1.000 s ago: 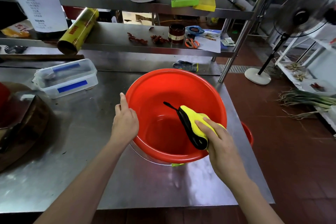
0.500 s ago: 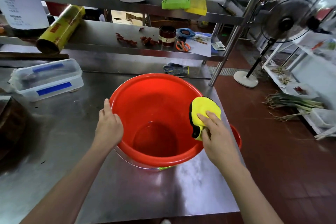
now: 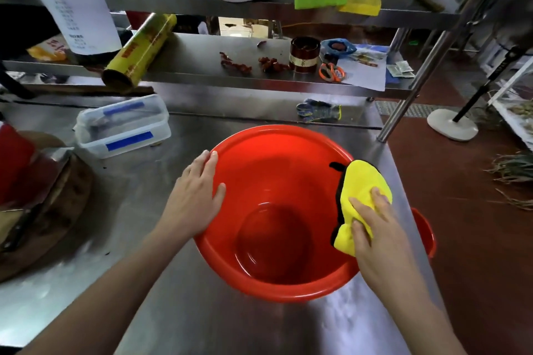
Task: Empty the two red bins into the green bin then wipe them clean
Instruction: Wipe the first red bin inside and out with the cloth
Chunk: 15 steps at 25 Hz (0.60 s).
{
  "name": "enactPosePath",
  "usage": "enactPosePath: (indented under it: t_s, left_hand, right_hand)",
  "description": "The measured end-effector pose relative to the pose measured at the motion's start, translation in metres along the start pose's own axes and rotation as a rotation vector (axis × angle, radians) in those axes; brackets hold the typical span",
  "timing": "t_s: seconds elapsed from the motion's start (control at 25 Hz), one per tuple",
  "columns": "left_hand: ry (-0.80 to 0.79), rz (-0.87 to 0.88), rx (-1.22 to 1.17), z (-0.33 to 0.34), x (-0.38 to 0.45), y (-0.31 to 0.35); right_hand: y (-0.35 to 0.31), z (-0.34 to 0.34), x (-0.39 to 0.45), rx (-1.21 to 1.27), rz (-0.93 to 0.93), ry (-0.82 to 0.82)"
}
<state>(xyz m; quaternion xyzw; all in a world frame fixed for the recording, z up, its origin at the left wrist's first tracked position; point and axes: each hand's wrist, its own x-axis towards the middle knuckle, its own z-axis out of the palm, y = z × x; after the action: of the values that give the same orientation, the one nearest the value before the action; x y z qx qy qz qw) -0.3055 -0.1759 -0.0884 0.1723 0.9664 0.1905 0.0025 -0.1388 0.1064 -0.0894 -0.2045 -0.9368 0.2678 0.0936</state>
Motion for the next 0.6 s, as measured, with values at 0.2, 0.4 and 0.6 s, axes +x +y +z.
enactPosePath:
  t_s: [0.2,0.4,0.6]
  left_hand:
    - [-0.106,0.127,-0.196,-0.004,0.081,-0.011]
    - [-0.154,0.214,-0.192,0.011,0.106,-0.015]
    - [-0.092,0.195,-0.270,0.016,0.099,-0.016]
  right_hand:
    - [-0.008,-0.007,-0.004,0.018,0.047,-0.044]
    - [-0.008,-0.007,0.014,0.017,0.131,-0.079]
    - [-0.005,-0.003,0.066,-0.067,0.134,-0.091]
